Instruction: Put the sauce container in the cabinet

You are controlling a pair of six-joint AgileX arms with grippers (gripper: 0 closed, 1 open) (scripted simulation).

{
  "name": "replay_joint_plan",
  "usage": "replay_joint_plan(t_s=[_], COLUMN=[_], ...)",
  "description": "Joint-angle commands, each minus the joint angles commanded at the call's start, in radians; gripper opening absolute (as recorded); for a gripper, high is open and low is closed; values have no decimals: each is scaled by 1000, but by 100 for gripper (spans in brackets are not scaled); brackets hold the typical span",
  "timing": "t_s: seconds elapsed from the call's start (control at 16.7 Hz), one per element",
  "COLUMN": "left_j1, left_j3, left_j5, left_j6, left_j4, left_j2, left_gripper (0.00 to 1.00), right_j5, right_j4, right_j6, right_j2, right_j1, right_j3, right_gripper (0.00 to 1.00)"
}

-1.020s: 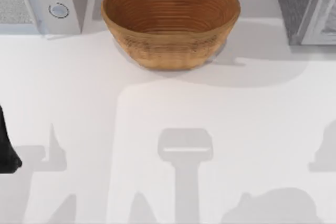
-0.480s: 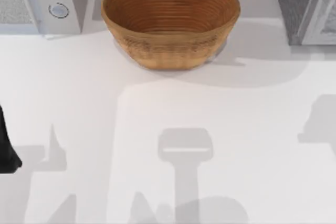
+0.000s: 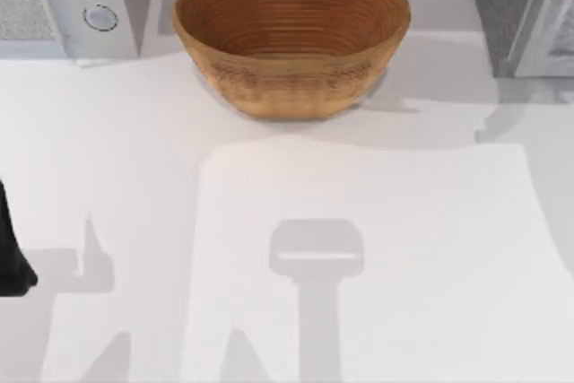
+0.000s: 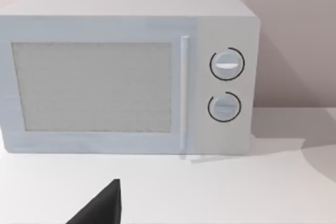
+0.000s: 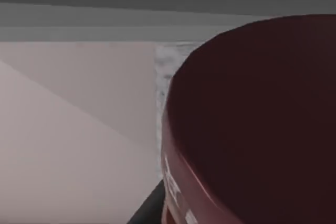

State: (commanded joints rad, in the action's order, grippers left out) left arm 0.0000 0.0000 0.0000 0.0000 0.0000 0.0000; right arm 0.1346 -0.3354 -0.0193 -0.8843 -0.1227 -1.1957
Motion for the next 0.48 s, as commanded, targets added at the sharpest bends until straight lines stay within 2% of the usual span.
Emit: replay_joint_plan(t_s=[0.24, 0.48], left_j1=[0, 0], left_j3=[0, 0], left_j5=[0, 0], left_j6=[0, 0], left_j4=[0, 0], left_j2=[0, 0], left_gripper=[100, 100], right_j5=[39, 60], right_j4=[-94, -160], right_j6=[-1, 1], right_j2=[-242, -410], right_j1=[-30, -58], right_j3=[-350, -591], right_gripper=[0, 0])
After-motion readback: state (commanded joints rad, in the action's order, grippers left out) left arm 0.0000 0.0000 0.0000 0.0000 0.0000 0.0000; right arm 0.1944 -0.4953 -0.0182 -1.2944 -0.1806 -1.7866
